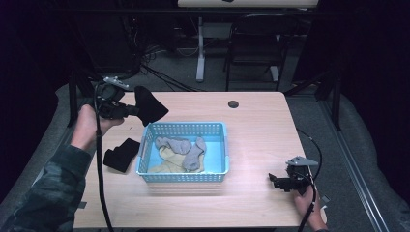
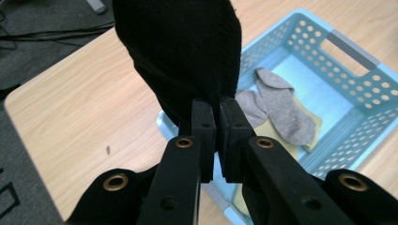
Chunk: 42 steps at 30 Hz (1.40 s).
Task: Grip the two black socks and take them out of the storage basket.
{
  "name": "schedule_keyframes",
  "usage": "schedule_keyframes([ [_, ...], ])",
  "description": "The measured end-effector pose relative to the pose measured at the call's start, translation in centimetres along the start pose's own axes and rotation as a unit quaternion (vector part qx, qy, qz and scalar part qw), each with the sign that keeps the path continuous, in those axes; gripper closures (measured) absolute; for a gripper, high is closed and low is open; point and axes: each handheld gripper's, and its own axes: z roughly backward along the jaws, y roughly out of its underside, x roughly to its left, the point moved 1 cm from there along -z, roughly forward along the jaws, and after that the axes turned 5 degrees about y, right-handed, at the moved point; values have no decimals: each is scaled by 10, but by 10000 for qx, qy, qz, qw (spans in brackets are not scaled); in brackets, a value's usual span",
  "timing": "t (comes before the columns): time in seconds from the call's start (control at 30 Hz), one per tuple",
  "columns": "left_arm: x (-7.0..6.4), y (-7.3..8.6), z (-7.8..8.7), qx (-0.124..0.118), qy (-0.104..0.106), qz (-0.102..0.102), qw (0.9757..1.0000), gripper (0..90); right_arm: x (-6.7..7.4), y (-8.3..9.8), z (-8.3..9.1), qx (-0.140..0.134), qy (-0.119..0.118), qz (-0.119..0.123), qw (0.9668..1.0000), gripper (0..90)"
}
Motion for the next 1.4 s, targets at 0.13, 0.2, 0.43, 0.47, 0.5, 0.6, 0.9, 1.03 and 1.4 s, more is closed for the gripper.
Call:
schedule_keyframes([
  [0.13, 12, 7, 8, -37, -87, 156, 9998, 865, 0, 0, 0, 20, -4, 22, 10000, 62],
  [0.2, 17, 11, 10, -6, -146, 206, 9997, 865, 0, 0, 0, 2, 2, 1, 10000, 61],
  [0.43, 41, 30, 9, -32, -334, 550, 9979, 865, 0, 0, 0, 1, 2, -1, 10000, 61],
  [0.47, 43, 33, 8, -41, -367, 576, 9977, 865, 0, 0, 0, 20, -5, 20, 10000, 61],
  [0.5, 48, 36, 6, -51, -331, 678, 9971, 865, 0, 0, 0, 18, -4, 21, 10000, 61],
  [0.6, 57, 45, -3, 40, -387, 810, 9960, 865, 0, 0, 0, 12, 5, 11, 10000, 61],
  [0.9, 81, 66, -35, 384, -466, 1272, 9900, 865, 0, 0, 0, 2, 2, -2, 10000, 61],
  [1.03, 85, 72, -51, 552, -470, 1420, 9872, 864, 0, 0, 0, 1, 2, -2, 10000, 61],
  [1.4, 96, 99, -104, 1031, -313, 1874, 9764, 849, 0, 0, 0, 16, 10, -14, 10000, 61],
])
